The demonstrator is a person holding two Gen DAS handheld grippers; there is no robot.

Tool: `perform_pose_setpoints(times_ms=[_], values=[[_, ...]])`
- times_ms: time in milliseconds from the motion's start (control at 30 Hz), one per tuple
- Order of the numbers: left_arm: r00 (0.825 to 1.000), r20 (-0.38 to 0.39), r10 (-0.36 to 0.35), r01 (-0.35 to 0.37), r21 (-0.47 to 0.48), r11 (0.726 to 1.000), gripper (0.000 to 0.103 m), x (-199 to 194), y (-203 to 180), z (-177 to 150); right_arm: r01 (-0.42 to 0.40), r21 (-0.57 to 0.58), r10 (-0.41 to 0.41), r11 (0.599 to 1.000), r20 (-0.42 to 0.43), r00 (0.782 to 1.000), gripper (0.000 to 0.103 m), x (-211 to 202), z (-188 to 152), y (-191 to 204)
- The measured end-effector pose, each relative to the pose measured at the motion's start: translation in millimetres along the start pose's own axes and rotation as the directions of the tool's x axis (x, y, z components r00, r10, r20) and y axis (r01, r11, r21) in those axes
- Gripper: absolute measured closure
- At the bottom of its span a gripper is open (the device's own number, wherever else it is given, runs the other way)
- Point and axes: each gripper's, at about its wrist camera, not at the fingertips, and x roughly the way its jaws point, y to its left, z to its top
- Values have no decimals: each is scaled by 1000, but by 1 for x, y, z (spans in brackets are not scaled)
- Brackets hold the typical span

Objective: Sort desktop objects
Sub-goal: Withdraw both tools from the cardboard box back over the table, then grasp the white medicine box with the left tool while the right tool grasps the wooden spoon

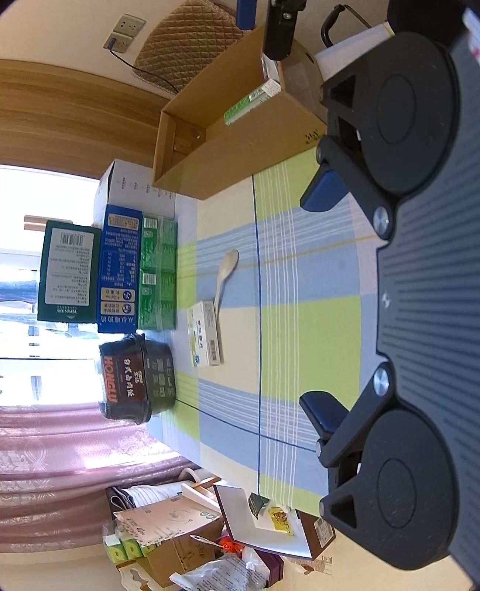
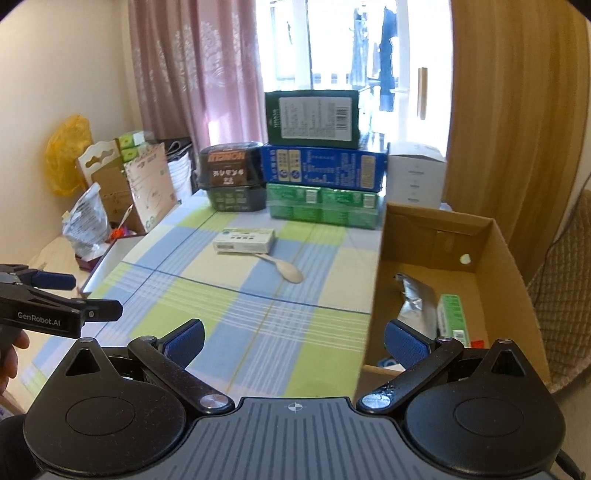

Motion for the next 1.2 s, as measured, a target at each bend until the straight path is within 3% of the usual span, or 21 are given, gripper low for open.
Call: perform_pose_setpoints(times_ms=[400,767,1000,1200], values=[[999,-42,26,-26,19,999,2,29,27,-2,-45,-86,42,995,-44,998,2,51,8,26],[997,-79,25,-20,65,998,2,75,55,9,-101,-130,88,986,-98,991,3,126,28,30],[996,-91,12,-1,119,993,2,118,77,26,-156,-188,130,970,-143,981,23,190,48,22],[995,-99,-9,26,177,984,2,159,94,45,-217,-256,169,942,-197,966,33,244,69,17]])
